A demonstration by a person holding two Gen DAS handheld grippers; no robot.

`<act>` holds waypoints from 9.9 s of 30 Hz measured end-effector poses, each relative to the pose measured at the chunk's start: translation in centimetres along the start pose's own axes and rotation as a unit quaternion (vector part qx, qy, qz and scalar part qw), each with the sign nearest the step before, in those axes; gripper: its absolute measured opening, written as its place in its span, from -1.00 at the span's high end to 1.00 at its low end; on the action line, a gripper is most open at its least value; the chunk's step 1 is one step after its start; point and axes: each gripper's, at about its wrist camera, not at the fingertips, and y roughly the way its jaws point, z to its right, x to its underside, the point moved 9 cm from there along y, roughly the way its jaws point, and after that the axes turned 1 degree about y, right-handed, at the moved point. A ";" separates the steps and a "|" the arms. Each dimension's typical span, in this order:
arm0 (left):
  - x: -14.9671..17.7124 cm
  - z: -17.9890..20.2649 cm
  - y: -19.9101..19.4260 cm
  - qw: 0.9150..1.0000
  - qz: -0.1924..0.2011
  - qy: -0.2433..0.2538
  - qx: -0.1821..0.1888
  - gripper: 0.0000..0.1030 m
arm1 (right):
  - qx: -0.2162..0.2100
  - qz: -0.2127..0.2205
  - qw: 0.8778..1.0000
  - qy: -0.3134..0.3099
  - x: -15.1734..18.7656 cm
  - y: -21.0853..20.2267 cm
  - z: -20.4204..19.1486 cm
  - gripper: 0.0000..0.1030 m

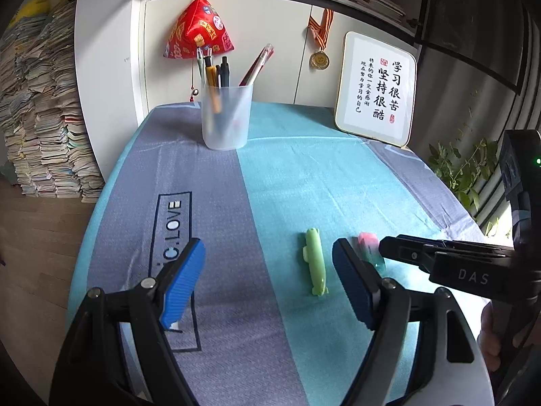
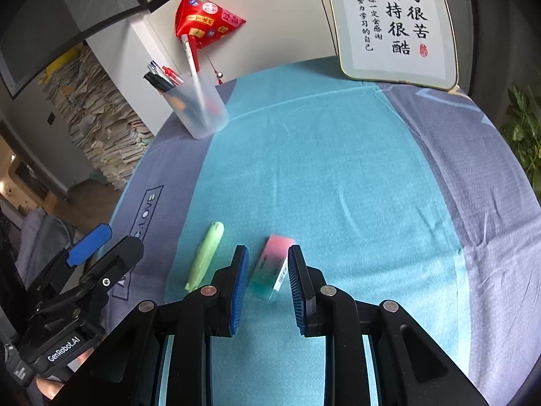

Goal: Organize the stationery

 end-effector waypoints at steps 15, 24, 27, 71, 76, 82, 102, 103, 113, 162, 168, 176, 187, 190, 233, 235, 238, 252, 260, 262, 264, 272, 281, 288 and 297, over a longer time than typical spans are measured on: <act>2.7 0.8 0.2 0.999 -0.034 0.026 -0.005 -0.49 | 0.027 -0.011 1.000 -0.005 1.7 1.5 -0.8 0.53; 3.2 0.6 0.3 0.999 -0.037 0.031 -0.010 -0.49 | 0.039 0.000 0.999 -0.009 1.4 2.0 -1.7 -0.03; 3.2 0.2 0.1 0.999 -0.036 0.031 -0.013 -0.49 | 0.073 0.013 0.997 -0.027 1.4 2.2 -1.7 -0.09; 2.7 4.6 4.3 0.993 -0.093 0.069 -0.003 0.79 | 0.100 0.038 0.994 -0.018 3.1 -1.1 3.0 0.58; 2.8 4.8 4.3 0.995 -0.084 0.058 -0.004 0.80 | 0.095 0.035 0.995 -0.014 3.2 -1.2 3.1 0.58; 2.7 5.3 3.8 0.996 -0.080 0.050 0.004 0.80 | 0.087 0.034 0.996 -0.008 3.1 -1.6 3.3 0.58; 0.0 3.3 1.4 0.998 -0.048 0.035 -0.027 0.80 | 0.082 0.087 0.992 -0.027 -1.2 -4.9 1.5 0.58; -0.1 3.3 1.2 0.998 -0.046 0.035 -0.027 0.80 | 0.080 0.090 0.992 -0.029 -1.5 -5.1 1.3 0.58; -1.0 2.4 0.0 0.998 -0.031 0.039 -0.037 0.79 | 0.074 0.095 0.992 -0.041 -2.3 -6.0 1.0 0.61; -1.6 -0.6 -2.7 0.999 -0.010 0.018 -0.032 0.79 | 0.089 0.115 0.982 -0.123 -5.8 -7.4 -4.2 0.60; -2.7 -1.9 -3.4 0.999 0.001 0.012 -0.032 0.79 | 0.044 0.125 0.984 -0.123 -9.1 -8.2 -6.6 0.60; -7.6 -3.4 -4.7 0.999 0.037 0.010 -0.010 0.79 | 0.010 0.140 0.982 -0.126 -13.0 -9.0 -9.3 0.60; -13.7 -2.6 -4.2 0.998 0.049 0.029 0.033 0.79 | -0.024 0.146 0.980 -0.132 -17.1 -8.5 -12.1 0.60; -15.5 -2.4 -2.8 0.998 0.042 0.041 0.032 0.79 | -0.031 0.146 0.980 -0.130 -18.0 -7.9 -12.5 0.60; -20.0 -5.1 12.1 0.984 -0.117 0.103 -0.087 0.75 | -0.041 0.147 0.985 -0.079 -19.6 -4.8 -7.7 0.60; -20.1 -5.1 11.8 0.984 -0.114 0.102 -0.088 0.75 | -0.040 0.147 0.985 -0.079 -19.4 -4.8 -7.6 0.60; -20.5 -5.1 11.0 0.986 -0.102 0.097 -0.089 0.75 | -0.040 0.146 0.985 -0.077 -19.3 -4.9 -7.5 0.60; -18.0 -5.8 7.2 0.993 -0.055 0.072 -0.069 0.56 | -0.047 0.132 0.987 -0.084 -18.9 -4.4 -8.5 0.60; -16.5 -6.8 3.9 0.995 -0.009 0.059 -0.080 0.25 | -0.052 0.122 0.986 -0.096 -19.1 -3.4 -10.2 0.60; -15.8 -6.5 3.4 0.995 -0.009 0.064 -0.073 0.11 | -0.069 0.111 0.987 -0.097 -19.1 -2.7 -10.9 0.60; -15.1 -6.1 2.8 0.995 -0.003 0.075 -0.071 0.09 | -0.092 0.095 0.987 -0.091 -19.1 -1.8 -11.6 0.60; -11.7 -5.7 0.7 0.994 0.009 0.089 -0.058 -0.12 | -0.113 0.055 0.989 -0.083 -19.5 1.6 -13.5 0.60; -9.2 -7.6 -1.8 0.995 0.021 0.064 -0.079 -0.22 | -0.124 0.012 0.991 -0.050 -20.1 5.8 -13.9 0.60; -7.6 -9.3 -2.3 0.994 0.012 0.049 -0.094 -0.33 | -0.114 -0.005 0.993 -0.026 -20.4 8.8 -13.1 0.60; -7.1 -8.7 -4.3 0.991 0.047 0.070 -0.103 -0.68 | -0.109 -0.022 0.994 0.003 -20.2 11.4 -12.5 0.60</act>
